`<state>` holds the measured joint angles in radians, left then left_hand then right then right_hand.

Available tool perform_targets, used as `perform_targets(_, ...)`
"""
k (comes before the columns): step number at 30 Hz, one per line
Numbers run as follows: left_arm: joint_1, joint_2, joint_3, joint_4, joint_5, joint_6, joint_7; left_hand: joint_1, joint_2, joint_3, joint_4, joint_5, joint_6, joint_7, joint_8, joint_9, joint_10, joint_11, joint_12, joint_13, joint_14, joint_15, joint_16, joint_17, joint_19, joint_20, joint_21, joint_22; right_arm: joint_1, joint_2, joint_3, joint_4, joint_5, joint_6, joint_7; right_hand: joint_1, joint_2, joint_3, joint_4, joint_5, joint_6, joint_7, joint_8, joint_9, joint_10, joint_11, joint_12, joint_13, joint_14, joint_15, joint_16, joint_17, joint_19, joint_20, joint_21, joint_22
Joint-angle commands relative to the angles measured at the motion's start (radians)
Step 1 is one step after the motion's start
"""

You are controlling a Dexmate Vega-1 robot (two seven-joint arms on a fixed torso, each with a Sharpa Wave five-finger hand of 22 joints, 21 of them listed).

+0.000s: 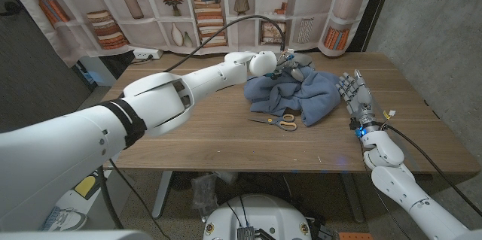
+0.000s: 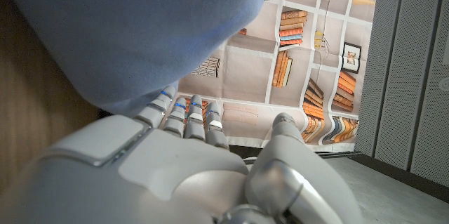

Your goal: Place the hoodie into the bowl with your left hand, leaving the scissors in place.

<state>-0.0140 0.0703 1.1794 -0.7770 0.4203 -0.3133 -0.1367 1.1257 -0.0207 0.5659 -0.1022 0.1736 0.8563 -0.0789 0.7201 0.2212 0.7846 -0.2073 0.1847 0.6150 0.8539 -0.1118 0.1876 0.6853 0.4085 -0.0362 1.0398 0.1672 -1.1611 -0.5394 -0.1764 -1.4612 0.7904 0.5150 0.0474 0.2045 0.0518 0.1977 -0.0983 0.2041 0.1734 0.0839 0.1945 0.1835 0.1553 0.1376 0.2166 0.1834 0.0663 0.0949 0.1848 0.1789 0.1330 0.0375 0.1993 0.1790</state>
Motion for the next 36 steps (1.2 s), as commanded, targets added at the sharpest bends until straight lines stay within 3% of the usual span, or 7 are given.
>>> perform_targets(1,0.004,0.012,-0.003,-0.028,-0.001,0.005,-0.039,-0.034,-0.017,-0.024,0.044,-0.001,-0.013,-0.004,-0.008,0.0,-0.017,0.001,-0.001,-0.008,-0.023,-0.046,0.001,-0.009,-0.025,0.015,-0.019,0.003,-0.012,-0.001,0.005,-0.01,-0.001,0.005,-0.008,0.004,0.002,0.002,-0.003,-0.003,0.002,-0.007,-0.001,0.005,0.011,-0.001,0.001,0.005,0.003,0.001,0.001,0.003,0.006,0.006,0.0,0.005)
perform_targets(9,0.015,0.028,-0.009,-0.064,0.009,0.029,-0.038,-0.068,-0.026,-0.036,0.057,0.004,-0.046,-0.022,-0.024,-0.006,-0.044,0.002,-0.001,-0.03,-0.08,-0.034,-0.001,-0.031,-0.076,0.044,-0.059,0.004,-0.01,-0.006,0.003,-0.008,-0.001,0.003,0.001,0.004,0.002,0.002,-0.004,-0.003,0.003,-0.008,0.0,0.005,0.011,-0.004,0.001,0.005,0.004,0.002,0.001,0.003,0.006,0.007,0.0,0.005)
perform_targets(14,0.019,0.037,-0.011,-0.087,0.018,0.038,-0.034,-0.092,-0.036,-0.046,0.063,0.011,-0.101,-0.048,-0.052,-0.012,-0.111,0.004,-0.007,-0.049,-0.147,-0.021,-0.006,-0.058,-0.123,0.063,-0.095,0.006,-0.01,-0.007,0.004,-0.009,0.0,0.003,0.004,0.004,0.003,0.002,-0.004,-0.003,0.003,-0.009,0.0,0.005,0.012,-0.004,0.001,0.005,0.003,0.002,0.001,0.003,0.006,0.007,0.0,0.005)
perform_targets(23,0.026,0.043,-0.015,-0.105,0.028,0.049,-0.031,-0.12,-0.049,-0.056,0.065,0.024,-0.221,-0.118,-0.128,-0.025,-0.205,0.004,0.0,-0.08,-0.264,-0.004,-0.001,-0.106,-0.188,0.099,-0.156,0.008,-0.012,-0.009,0.006,-0.006,0.002,0.005,0.009,0.005,0.003,0.002,-0.005,-0.003,0.003,-0.009,0.0,0.005,0.011,-0.004,0.0,0.005,0.003,0.003,0.001,0.003,0.007,0.008,0.001,0.005)
perform_targets(33,0.029,0.048,-0.015,-0.112,0.04,0.055,-0.024,-0.141,-0.062,-0.067,0.065,0.032,-0.254,-0.129,-0.166,-0.027,-0.262,0.005,0.002,-0.103,-0.367,0.011,-0.006,-0.143,-0.273,0.134,-0.216,0.01,-0.013,-0.008,0.007,-0.009,0.007,0.0,0.009,0.005,0.003,0.001,-0.005,-0.004,0.003,-0.009,0.0,0.005,0.011,-0.003,0.0,0.005,0.004,0.003,0.001,0.003,0.007,0.009,0.001,0.005)
perform_targets(36,0.028,0.048,-0.015,-0.109,0.041,0.053,-0.023,-0.149,-0.068,-0.073,0.066,0.036,-0.263,-0.13,-0.178,-0.026,-0.296,0.023,-0.002,-0.111,-0.395,0.016,-0.005,-0.155,-0.3,0.148,-0.234,0.01,-0.013,-0.009,0.007,-0.01,0.007,-0.002,0.007,0.005,0.003,0.001,-0.005,-0.004,0.003,-0.01,0.0,0.005,0.011,-0.003,0.0,0.005,0.003,0.002,0.001,0.003,0.007,0.009,0.001,0.005)
